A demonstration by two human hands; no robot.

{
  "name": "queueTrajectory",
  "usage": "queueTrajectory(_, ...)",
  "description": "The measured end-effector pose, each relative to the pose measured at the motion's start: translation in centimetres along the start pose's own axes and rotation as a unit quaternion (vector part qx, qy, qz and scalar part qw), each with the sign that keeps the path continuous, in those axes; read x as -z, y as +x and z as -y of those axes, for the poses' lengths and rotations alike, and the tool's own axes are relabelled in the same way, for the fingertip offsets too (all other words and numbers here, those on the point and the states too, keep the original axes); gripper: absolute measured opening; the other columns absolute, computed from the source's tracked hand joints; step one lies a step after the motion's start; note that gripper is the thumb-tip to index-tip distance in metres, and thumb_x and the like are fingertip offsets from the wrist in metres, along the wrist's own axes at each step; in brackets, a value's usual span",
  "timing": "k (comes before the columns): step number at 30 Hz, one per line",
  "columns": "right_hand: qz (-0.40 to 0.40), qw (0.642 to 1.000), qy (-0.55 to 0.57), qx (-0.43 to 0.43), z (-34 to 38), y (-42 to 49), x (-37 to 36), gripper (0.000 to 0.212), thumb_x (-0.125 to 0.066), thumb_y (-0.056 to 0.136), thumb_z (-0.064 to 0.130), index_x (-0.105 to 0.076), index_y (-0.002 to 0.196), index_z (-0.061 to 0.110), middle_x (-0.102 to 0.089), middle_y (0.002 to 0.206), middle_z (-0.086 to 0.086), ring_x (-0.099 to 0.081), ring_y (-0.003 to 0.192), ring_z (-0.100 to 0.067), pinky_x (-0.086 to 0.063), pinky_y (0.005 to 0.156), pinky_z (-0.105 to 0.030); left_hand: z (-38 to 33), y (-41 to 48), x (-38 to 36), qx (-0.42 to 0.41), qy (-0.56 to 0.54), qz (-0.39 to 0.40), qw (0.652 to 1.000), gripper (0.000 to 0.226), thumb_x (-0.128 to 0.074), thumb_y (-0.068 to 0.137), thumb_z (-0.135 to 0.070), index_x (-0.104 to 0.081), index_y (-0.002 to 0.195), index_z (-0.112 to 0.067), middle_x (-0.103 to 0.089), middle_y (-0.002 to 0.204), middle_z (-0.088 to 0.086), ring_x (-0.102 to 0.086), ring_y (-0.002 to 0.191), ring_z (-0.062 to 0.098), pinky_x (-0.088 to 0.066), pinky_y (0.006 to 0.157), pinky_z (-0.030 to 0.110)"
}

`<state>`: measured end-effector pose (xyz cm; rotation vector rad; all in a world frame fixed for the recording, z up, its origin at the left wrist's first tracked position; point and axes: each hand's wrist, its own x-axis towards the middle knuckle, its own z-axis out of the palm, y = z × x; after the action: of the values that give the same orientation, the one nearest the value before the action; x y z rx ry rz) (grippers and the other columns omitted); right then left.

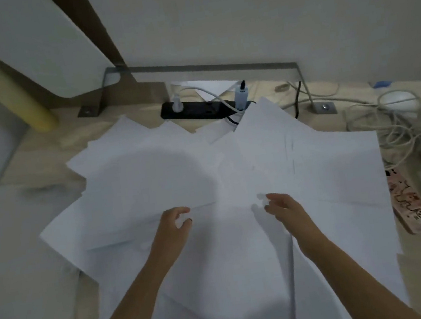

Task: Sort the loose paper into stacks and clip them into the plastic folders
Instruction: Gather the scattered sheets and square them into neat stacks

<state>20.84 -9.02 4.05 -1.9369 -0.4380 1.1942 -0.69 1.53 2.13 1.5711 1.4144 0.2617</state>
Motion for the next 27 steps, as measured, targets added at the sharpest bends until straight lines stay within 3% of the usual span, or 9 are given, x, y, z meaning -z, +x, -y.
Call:
queueTrajectory(3, 0.074, 0.990, 0.110, -0.055, 1.4, 0.9, -4.6, 0.036, -0.055, 0.089, 0.011, -0.053, 0.125, 0.008, -0.059, 0.114, -0.010, -0.055, 0.110, -0.024, -0.042, 0.100, -0.032, 2.5, 2.3, 4.6, -0.005, 0.047, -0.072, 0.996, 0.030, -0.058, 0.087, -0.009, -0.058, 0.117, -0.013, -0.048, 0.128, 0.007, -0.043, 0.125, 0.022, -0.034, 0.107, 0.035)
queueTrajectory(8, 0.105, 0.937, 0.292, -0.159, 2.3, 1.8, -10.0, 0.014, -0.069, 0.074, 0.009, -0.076, 0.062, 0.012, -0.061, 0.074, -0.008, -0.056, 0.067, -0.019, -0.052, 0.066, -0.021, 5.4, 6.3, 11.3, 0.031, 0.144, -0.122, 0.982, 0.048, -0.059, 0.087, -0.019, -0.046, 0.133, -0.018, -0.026, 0.150, 0.010, -0.020, 0.140, 0.028, -0.029, 0.108, 0.044)
queueTrajectory(10, 0.078, 0.927, 0.322, -0.175, 2.6, 1.8, -11.4, 0.009, -0.082, 0.053, 0.012, -0.074, 0.058, 0.012, -0.061, 0.058, -0.005, -0.059, 0.060, -0.018, -0.053, 0.058, -0.022, 5.9, 7.9, 13.3, 0.053, 0.159, -0.132, 0.977, 0.059, -0.060, 0.087, -0.023, -0.036, 0.140, -0.018, -0.017, 0.154, 0.010, -0.013, 0.142, 0.028, -0.027, 0.110, 0.046)
queueTrajectory(11, 0.058, 0.921, 0.340, -0.179, 2.8, 2.0, -12.1, 0.006, -0.077, 0.061, 0.012, -0.072, 0.058, 0.011, -0.062, 0.054, -0.005, -0.060, 0.063, -0.019, -0.055, 0.056, -0.022, 6.2, 8.8, 14.1, 0.066, 0.157, -0.133, 0.976, 0.064, -0.060, 0.087, -0.025, -0.030, 0.143, -0.017, -0.014, 0.155, 0.011, -0.010, 0.143, 0.028, -0.024, 0.111, 0.046)
queueTrajectory(13, 0.023, 0.910, 0.373, -0.180, 2.9, 2.8, -13.2, 0.027, -0.056, 0.084, 0.004, -0.070, 0.061, 0.007, -0.061, 0.065, -0.009, -0.059, 0.071, -0.023, -0.056, 0.060, -0.024, 6.5, 10.1, 15.0, 0.081, 0.155, -0.127, 0.976, 0.072, -0.060, 0.086, -0.027, -0.022, 0.146, -0.013, -0.015, 0.155, 0.012, -0.010, 0.143, 0.029, -0.020, 0.114, 0.045)
queueTrajectory(16, 0.015, 0.921, 0.342, -0.184, 4.3, 3.7, -15.4, 0.011, -0.054, 0.089, 0.004, -0.063, 0.084, 0.002, -0.061, 0.084, -0.009, -0.059, 0.082, -0.023, -0.050, 0.086, -0.033, 6.7, 11.1, 15.0, 0.058, 0.188, -0.112, 0.974, 0.073, -0.061, 0.085, -0.029, -0.024, 0.145, -0.011, -0.027, 0.150, 0.011, -0.019, 0.140, 0.029, -0.023, 0.112, 0.043)
queueTrajectory(20, -0.025, 0.953, 0.253, -0.162, 5.6, 5.3, -17.7, 0.025, -0.061, 0.086, 0.007, -0.058, 0.109, -0.002, -0.062, 0.088, -0.011, -0.060, 0.077, -0.022, -0.052, 0.075, -0.030, 7.2, 11.4, 14.7, 0.027, 0.206, -0.105, 0.973, 0.062, -0.061, 0.084, -0.028, -0.036, 0.139, -0.014, -0.040, 0.142, 0.006, -0.030, 0.133, 0.027, -0.030, 0.106, 0.040)
queueTrajectory(24, -0.037, 0.965, 0.212, -0.148, 5.7, 6.0, -18.2, 0.023, -0.058, 0.087, 0.004, -0.053, 0.110, 0.002, -0.062, 0.095, -0.012, -0.059, 0.079, -0.025, -0.050, 0.067, -0.030, 7.5, 12.2, 15.7, 0.024, 0.087, -0.112, 0.990, 0.054, -0.062, 0.085, -0.019, -0.042, 0.133, -0.009, -0.045, 0.134, 0.011, -0.043, 0.123, 0.027, -0.037, 0.097, 0.035)
queueTrajectory(27, -0.077, 0.977, 0.147, -0.135, 5.2, 6.2, -16.8, 0.028, -0.055, 0.089, 0.006, -0.053, 0.116, 0.001, -0.060, 0.105, -0.015, -0.056, 0.093, -0.032, -0.049, 0.079, -0.041, 7.1, 13.7, 17.1, 0.028, 0.117, -0.185, 0.975, 0.063, -0.064, 0.084, -0.018, -0.035, 0.137, -0.003, -0.036, 0.143, 0.019, -0.032, 0.131, 0.033, -0.027, 0.107, 0.038)
